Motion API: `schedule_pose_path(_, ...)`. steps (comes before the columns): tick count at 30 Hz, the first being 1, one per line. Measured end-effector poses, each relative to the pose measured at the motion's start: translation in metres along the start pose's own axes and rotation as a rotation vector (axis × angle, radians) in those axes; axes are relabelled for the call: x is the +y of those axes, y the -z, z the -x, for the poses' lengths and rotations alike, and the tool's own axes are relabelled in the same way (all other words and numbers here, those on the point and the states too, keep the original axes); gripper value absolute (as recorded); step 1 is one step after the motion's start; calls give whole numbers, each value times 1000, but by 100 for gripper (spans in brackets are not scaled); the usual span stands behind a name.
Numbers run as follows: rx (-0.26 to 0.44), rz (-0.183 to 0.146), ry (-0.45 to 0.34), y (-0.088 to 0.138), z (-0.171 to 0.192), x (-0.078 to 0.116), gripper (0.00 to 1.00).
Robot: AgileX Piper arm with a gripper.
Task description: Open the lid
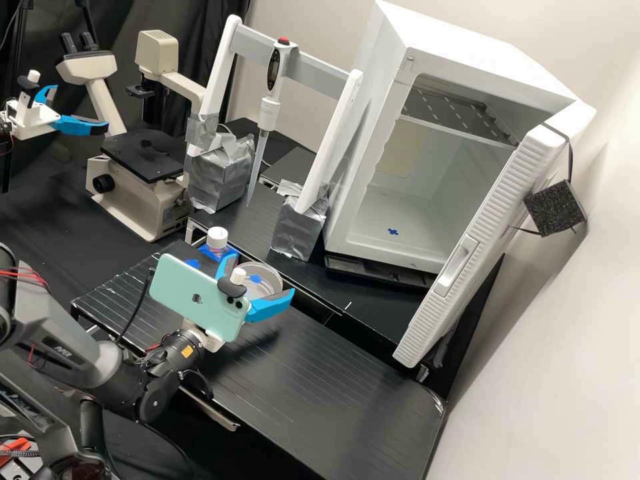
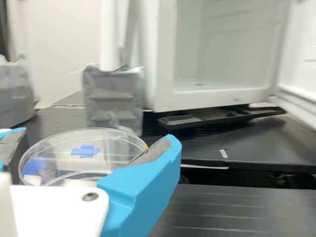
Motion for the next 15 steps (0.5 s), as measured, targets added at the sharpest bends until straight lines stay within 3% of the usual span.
schedule_pose_path(7,-88,-73,-88,-16,2,17,0)
schedule_pose_path(15,-180,-99,-151,-45,-10,45,0)
